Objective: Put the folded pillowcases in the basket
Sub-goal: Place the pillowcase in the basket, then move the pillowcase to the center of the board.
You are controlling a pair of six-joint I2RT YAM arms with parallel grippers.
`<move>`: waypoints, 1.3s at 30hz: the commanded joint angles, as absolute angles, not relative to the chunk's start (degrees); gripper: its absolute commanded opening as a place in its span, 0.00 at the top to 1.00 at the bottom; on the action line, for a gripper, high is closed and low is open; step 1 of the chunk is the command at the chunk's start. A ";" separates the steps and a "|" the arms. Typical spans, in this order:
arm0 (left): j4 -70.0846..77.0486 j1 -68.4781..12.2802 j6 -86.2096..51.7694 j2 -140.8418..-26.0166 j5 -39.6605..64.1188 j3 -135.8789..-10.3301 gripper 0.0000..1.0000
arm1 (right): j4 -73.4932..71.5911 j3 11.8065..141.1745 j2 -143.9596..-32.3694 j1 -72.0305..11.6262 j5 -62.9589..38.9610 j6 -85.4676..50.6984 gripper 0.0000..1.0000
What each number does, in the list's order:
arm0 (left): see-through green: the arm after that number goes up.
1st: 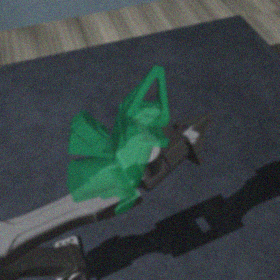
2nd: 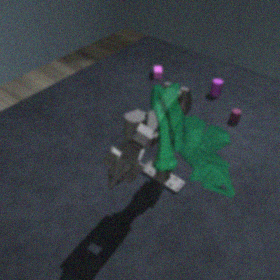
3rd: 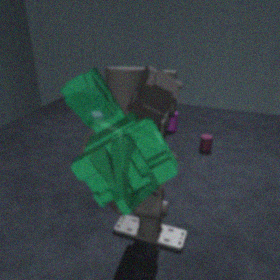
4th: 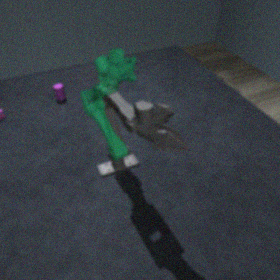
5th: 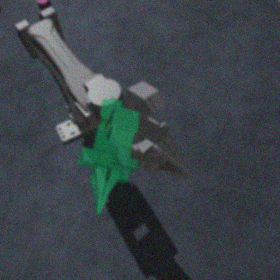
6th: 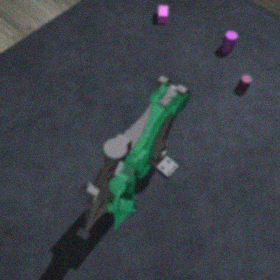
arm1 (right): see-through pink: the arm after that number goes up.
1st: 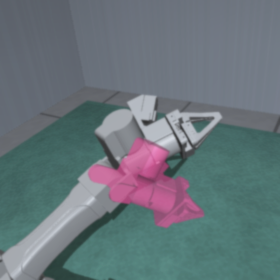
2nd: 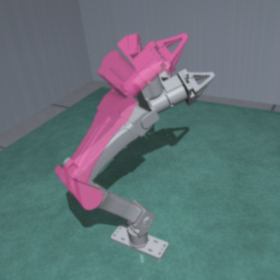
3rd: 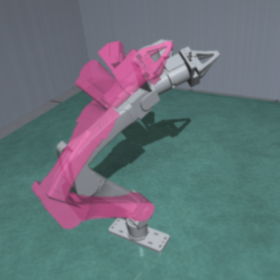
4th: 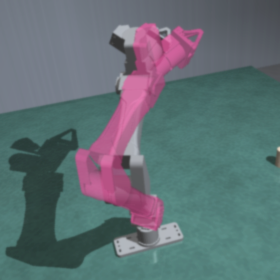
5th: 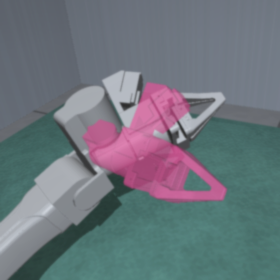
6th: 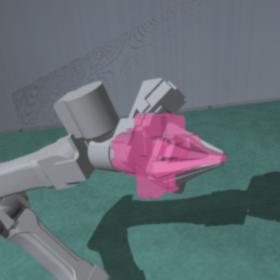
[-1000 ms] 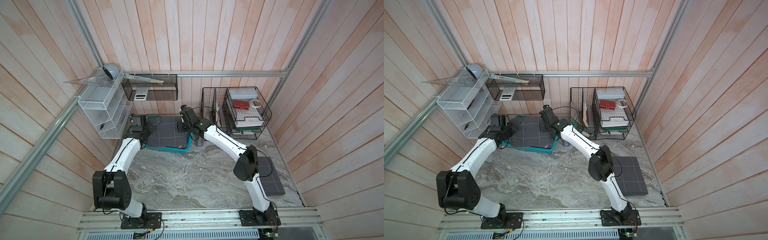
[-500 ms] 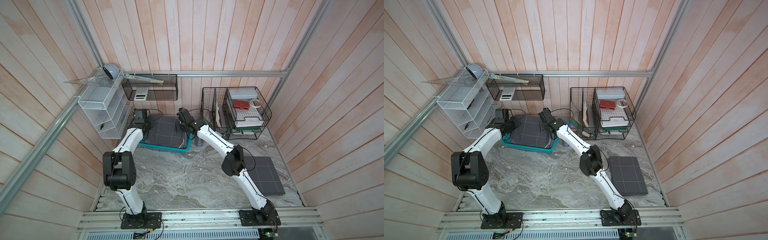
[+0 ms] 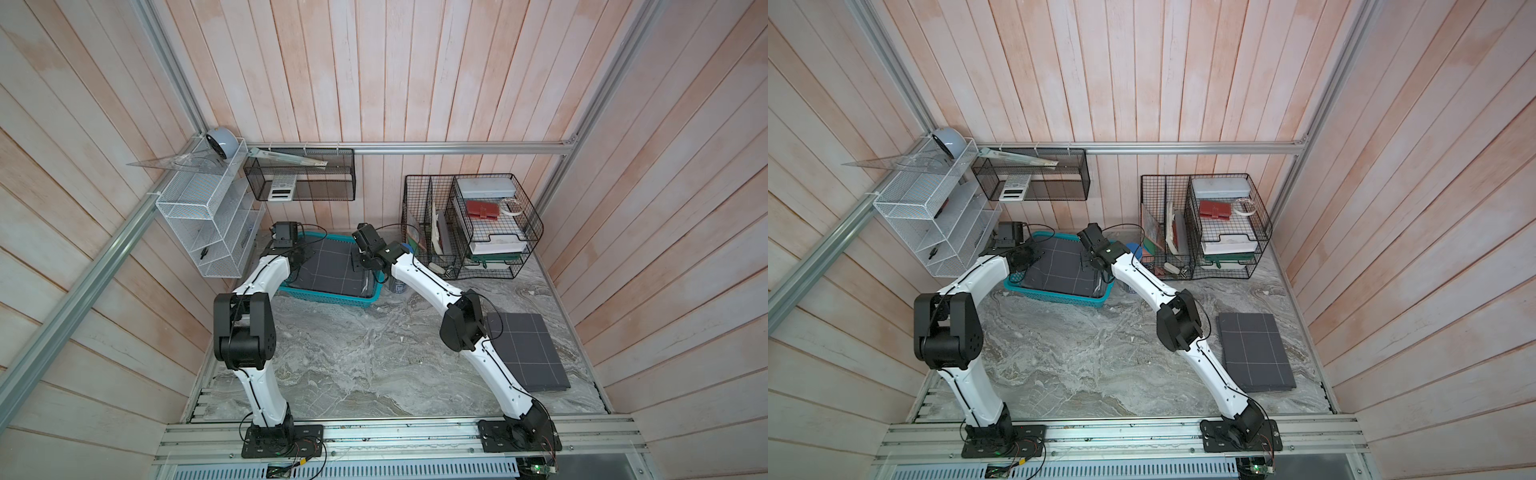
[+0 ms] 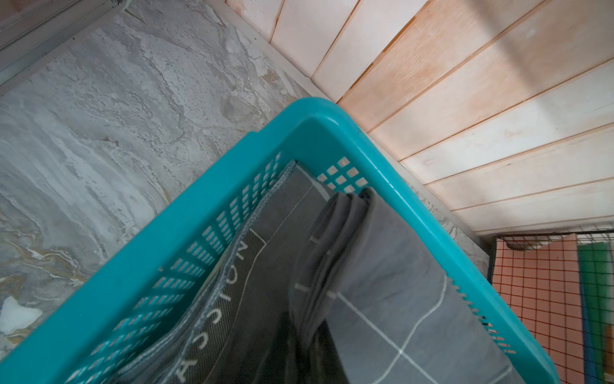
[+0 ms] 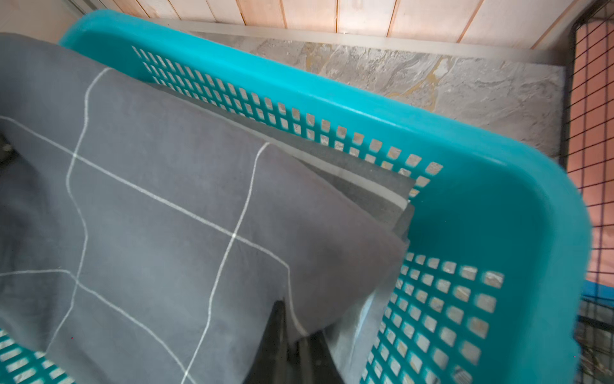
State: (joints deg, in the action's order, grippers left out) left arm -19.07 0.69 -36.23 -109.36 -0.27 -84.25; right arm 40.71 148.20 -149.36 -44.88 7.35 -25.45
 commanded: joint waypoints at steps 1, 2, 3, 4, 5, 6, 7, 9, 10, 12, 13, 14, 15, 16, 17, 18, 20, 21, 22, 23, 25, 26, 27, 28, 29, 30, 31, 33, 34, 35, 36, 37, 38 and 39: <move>-20.21 1.32 -36.83 -111.83 -3.96 -86.57 0.93 | 42.23 149.77 -151.09 -43.96 7.87 -26.02 0.99; -20.78 1.32 -36.78 -112.29 -3.83 -87.27 0.91 | 42.19 149.92 -151.08 -43.84 7.98 -26.06 0.96; -21.38 1.32 -36.91 -112.69 -3.69 -87.71 0.89 | 42.10 150.13 -151.08 -43.65 7.99 -26.21 0.92; -21.74 1.37 -36.91 -112.95 -3.44 -88.03 0.87 | 42.14 150.31 -151.08 -43.52 8.00 -26.30 0.89; -21.88 1.32 -36.83 -113.12 -2.86 -88.12 0.83 | 42.32 150.66 -151.08 -43.30 7.87 -26.48 0.85; -21.86 1.32 -36.96 -113.05 -2.68 -88.04 0.76 | 42.44 150.94 -151.08 -43.24 7.72 -26.47 0.83; -21.96 1.33 -37.08 -112.80 -2.63 -87.84 0.68 | 42.54 151.10 -151.08 -43.24 7.66 -26.42 0.80; -21.84 1.25 -37.26 -111.72 -2.64 -87.29 0.54 | 42.62 151.36 -150.65 -43.45 7.40 -26.00 0.71; -21.79 1.25 -37.35 -111.14 -2.59 -87.04 0.50 | 42.63 151.34 -150.12 -43.57 7.56 -25.73 0.66; -22.02 1.19 -37.33 -109.57 -2.12 -86.92 0.44 | 42.95 151.35 -148.45 -44.10 8.08 -24.89 0.58; -22.27 1.19 -37.27 -108.80 -2.11 -86.91 0.42 | 43.14 151.37 -147.63 -44.27 8.41 -24.50 0.57; -22.70 1.06 -37.18 -107.63 -2.11 -86.95 0.40 | 43.39 151.35 -146.50 -44.54 8.47 -24.27 0.57; -22.93 0.89 -37.10 -106.23 -2.11 -86.74 0.39 | 43.71 151.30 -145.23 -44.80 8.47 -23.92 0.56; -23.03 0.80 -37.05 -104.95 -2.03 -86.54 0.37 | 44.05 151.26 -144.15 -45.15 8.45 -23.63 0.56; -22.90 0.66 -36.94 -103.17 -1.81 -85.96 0.35 | 44.67 151.19 -142.67 -45.40 8.17 -23.36 0.55; -22.60 0.51 -36.84 -101.21 -1.63 -85.14 0.33 | 45.12 150.80 -140.96 -45.61 7.10 -23.66 0.53; -21.94 0.19 -36.83 -97.03 -1.76 -83.03 0.29 | 44.77 148.77 -137.26 -45.74 3.48 -24.82 0.51; -21.14 0.09 -36.98 -94.58 -1.71 -81.52 0.26 | 44.44 147.20 -134.83 -46.18 2.64 -24.90 0.50; -20.36 0.00 -37.28 -92.44 -1.71 -79.91 0.24 | 44.23 145.53 -132.68 -46.71 2.92 -24.34 0.49; -19.56 0.00 -37.64 -89.59 -1.58 -77.85 0.22 | 43.97 143.10 -129.82 -47.45 3.86 -23.21 0.48; -18.24 0.00 -38.40 -83.93 -1.58 -73.60 0.19 | 43.37 137.15 -123.93 -48.72 6.44 -21.15 0.46; -17.67 0.00 -39.11 -80.85 -1.62 -71.13 0.17 | 42.69 133.57 -120.22 -49.11 7.72 -20.75 0.44; -16.87 0.00 -39.77 -77.63 -1.33 -68.47 0.15 | 41.57 128.57 -116.16 -49.22 8.59 -20.44 0.43; -15.53 0.00 -40.17 -74.89 -0.10 -65.74 0.13 | 39.92 123.58 -112.59 -49.15 9.44 -19.85 0.43; -13.91 0.04 -40.76 -71.85 1.75 -62.73 0.11 | 37.16 116.79 -107.77 -49.21 11.35 -20.34 0.42; -12.90 0.09 -41.36 -69.23 3.59 -60.43 0.09 | 33.94 109.67 -102.65 -49.09 13.08 -20.99 0.38; -12.05 0.09 -41.96 -67.31 4.94 -58.77 0.08 | 31.06 103.46 -98.51 -48.84 14.32 -21.50 0.36; -9.55 -0.16 -43.25 -63.07 8.59 -54.64 0.07 | 25.20 90.78 -88.91 -47.74 15.73 -23.71 0.32; -9.08 -0.25 -43.58 -61.54 9.71 -52.91 0.06 | 23.29 85.78 -85.09 -47.00 15.90 -24.73 0.32; -9.53 -0.47 -43.68 -59.94 10.18 -51.37 0.06 | 21.71 80.82 -80.84 -46.03 16.12 -25.82 0.30; -10.91 -0.56 -43.68 -58.50 10.27 -49.74 0.05 | 21.28 76.28 -77.04 -44.76 16.55 -26.61 0.30; -12.20 -0.70 -43.76 -57.36 10.51 -48.43 0.04 | 21.54 73.09 -74.21 -43.52 16.93 -27.04 0.29; -13.88 -0.88 -43.94 -56.29 11.08 -47.03 0.04 | 22.55 69.69 -71.13 -41.75 17.27 -27.34 0.28; -15.59 -1.23 -43.80 -55.48 11.92 -45.81 0.04 | 24.05 66.75 -68.50 -39.46 17.26 -27.72 0.28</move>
State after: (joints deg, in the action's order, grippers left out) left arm -13.10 -0.58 -43.00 -57.36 8.08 -48.58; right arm 25.45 72.51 -73.25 -43.05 14.28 -25.26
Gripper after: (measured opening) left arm 0.958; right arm 0.721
